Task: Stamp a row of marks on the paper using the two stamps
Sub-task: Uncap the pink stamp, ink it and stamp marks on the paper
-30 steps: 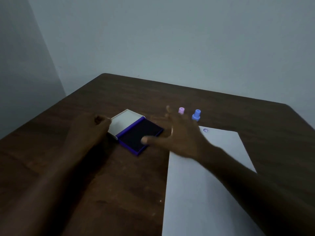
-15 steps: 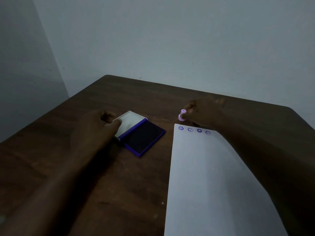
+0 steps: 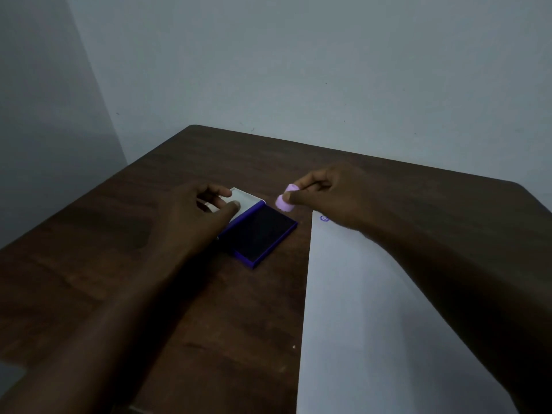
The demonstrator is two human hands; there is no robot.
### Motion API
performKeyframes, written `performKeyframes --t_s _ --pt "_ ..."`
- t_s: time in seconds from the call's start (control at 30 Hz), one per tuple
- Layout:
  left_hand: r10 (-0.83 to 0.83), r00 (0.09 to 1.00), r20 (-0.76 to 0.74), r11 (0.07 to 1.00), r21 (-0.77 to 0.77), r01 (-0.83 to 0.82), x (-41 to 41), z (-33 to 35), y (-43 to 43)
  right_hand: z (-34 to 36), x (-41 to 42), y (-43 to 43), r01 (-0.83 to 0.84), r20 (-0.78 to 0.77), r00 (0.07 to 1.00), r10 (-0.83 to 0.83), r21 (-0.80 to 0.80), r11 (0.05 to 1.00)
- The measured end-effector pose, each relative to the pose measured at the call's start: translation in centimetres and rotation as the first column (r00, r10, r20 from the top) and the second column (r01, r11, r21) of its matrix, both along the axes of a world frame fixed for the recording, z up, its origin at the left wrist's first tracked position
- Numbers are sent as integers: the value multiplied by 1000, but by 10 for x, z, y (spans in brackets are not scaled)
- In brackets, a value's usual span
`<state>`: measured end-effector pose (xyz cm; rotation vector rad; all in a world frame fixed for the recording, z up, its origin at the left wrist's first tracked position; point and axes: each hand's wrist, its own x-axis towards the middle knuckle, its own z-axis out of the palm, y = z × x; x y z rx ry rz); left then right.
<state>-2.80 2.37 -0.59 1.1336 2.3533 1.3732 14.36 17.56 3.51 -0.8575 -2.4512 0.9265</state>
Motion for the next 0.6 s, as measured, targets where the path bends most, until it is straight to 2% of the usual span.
performKeyframes --t_s 0.17,0.33,0.4,0.6 --pt "-258 956 139 960 149 238 14 9 -5 -2 -11 -26 -50 -152 988 2 -316 947" --pt "-310 943 119 926 260 272 16 11 -8 -8 -14 -34 -87 -221 974 -47 -560 824" --pt "-323 937 130 916 292 275 14 10 -9 -9 -12 -35 -111 -240 969 -52 -619 778" --pt "-379 852 361 903 346 255 10 14 -9 -4 -4 -33 -244 -378 925 -48 -685 686"
